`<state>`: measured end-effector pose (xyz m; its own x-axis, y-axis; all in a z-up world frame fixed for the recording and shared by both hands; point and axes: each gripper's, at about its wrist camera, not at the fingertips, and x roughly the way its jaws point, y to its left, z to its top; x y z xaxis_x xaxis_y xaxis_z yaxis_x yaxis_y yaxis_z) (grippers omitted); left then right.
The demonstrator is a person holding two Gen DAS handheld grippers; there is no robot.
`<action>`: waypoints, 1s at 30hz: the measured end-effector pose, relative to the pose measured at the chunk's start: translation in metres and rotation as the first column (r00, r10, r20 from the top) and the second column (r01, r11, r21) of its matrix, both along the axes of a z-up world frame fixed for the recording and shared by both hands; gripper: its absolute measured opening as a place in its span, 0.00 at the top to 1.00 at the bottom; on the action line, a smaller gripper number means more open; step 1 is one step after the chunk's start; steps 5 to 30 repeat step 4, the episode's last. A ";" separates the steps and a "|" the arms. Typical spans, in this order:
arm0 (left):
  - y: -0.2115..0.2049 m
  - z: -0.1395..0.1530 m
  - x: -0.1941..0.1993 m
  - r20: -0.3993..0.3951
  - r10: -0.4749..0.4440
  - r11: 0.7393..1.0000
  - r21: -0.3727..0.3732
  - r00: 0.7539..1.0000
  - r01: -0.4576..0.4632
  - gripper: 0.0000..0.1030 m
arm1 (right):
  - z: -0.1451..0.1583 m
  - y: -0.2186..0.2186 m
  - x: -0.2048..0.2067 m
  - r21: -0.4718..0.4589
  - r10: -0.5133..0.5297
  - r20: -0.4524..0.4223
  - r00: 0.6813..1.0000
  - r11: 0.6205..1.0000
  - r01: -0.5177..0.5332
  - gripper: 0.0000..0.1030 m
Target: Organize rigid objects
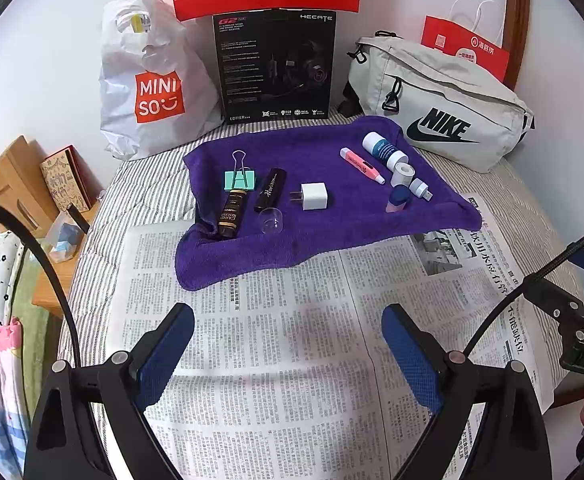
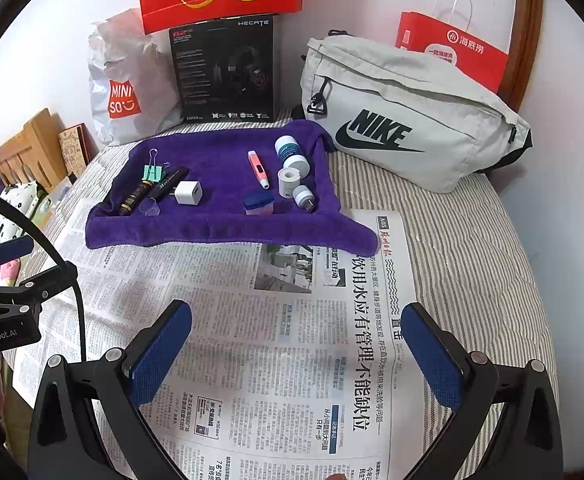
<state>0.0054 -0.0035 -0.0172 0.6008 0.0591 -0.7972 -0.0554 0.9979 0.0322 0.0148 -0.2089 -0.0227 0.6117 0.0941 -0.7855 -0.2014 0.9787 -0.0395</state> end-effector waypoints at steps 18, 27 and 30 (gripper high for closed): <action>-0.001 0.000 0.000 0.004 0.000 1.000 -0.004 1.000 0.000 0.08 | -0.001 0.000 0.000 0.001 0.000 -0.004 1.000 1.000 0.000 0.00; -0.001 0.000 0.000 0.004 0.000 1.000 -0.004 1.000 0.000 0.08 | -0.001 0.000 0.000 0.001 0.000 -0.004 1.000 1.000 0.000 0.00; -0.001 0.000 0.000 0.004 0.000 1.000 -0.004 1.000 0.000 0.08 | -0.001 0.000 0.000 0.001 0.000 -0.004 1.000 1.000 0.000 0.00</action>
